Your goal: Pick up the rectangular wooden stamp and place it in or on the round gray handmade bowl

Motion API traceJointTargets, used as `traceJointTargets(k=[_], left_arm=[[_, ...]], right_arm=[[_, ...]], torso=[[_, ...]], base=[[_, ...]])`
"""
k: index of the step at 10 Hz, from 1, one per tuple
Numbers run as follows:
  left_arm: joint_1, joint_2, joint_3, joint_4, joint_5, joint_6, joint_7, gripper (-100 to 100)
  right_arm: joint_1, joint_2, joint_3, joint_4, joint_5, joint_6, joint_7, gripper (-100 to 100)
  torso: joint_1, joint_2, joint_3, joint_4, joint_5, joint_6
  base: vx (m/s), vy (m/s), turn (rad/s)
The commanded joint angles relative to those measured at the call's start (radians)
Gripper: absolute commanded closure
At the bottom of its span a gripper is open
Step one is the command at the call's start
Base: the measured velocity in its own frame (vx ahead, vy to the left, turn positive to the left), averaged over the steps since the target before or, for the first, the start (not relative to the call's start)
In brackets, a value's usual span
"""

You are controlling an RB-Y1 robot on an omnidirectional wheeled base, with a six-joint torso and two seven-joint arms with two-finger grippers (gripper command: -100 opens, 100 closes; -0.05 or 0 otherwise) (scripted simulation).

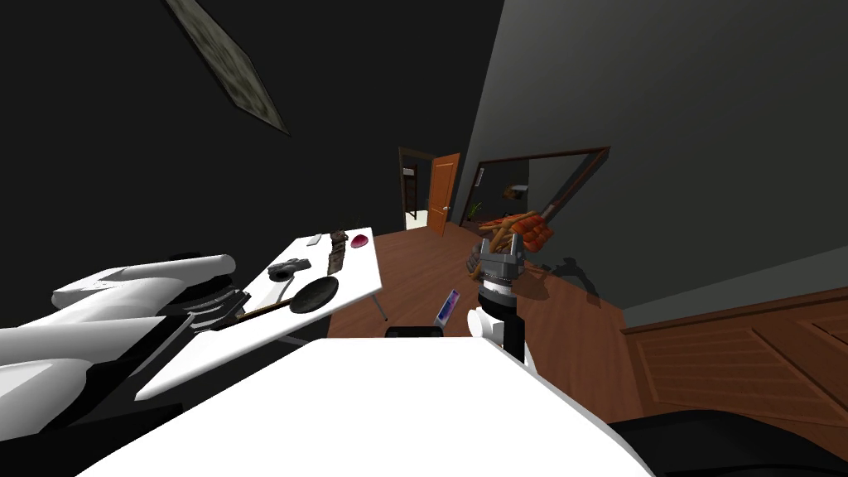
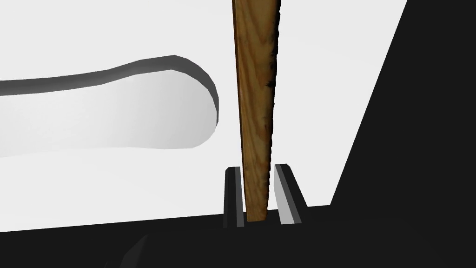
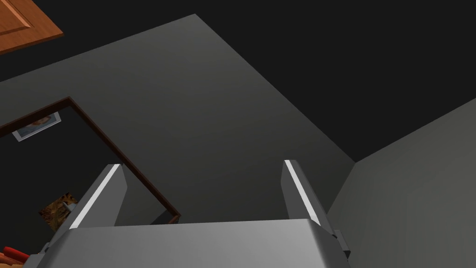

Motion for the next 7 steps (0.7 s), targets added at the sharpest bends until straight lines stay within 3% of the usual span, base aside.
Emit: traceJointTargets(k=[1, 7], left_arm=[[-0.002, 0.018, 0.001, -0.008, 0.009, 0.024, -0.003, 100], [-0.02, 0.073, -0.006, -0.033, 0.031, 0.092, -0.004, 100]], right_arm=[[0.0, 0.0, 0.0, 0.0, 0.0, 0.0, 0.0, 0], [0.0, 0.0, 0.0, 0.0, 0.0, 0.0, 0.0, 0]], torso=[[0.0, 0.0, 0.0, 0.0, 0.0, 0.0], [-0.001, -0.005, -0.003, -0.001, 0.002, 0.003]], base=[[0.009, -0.122, -0.022], [0.03, -0.082, -0.013]])
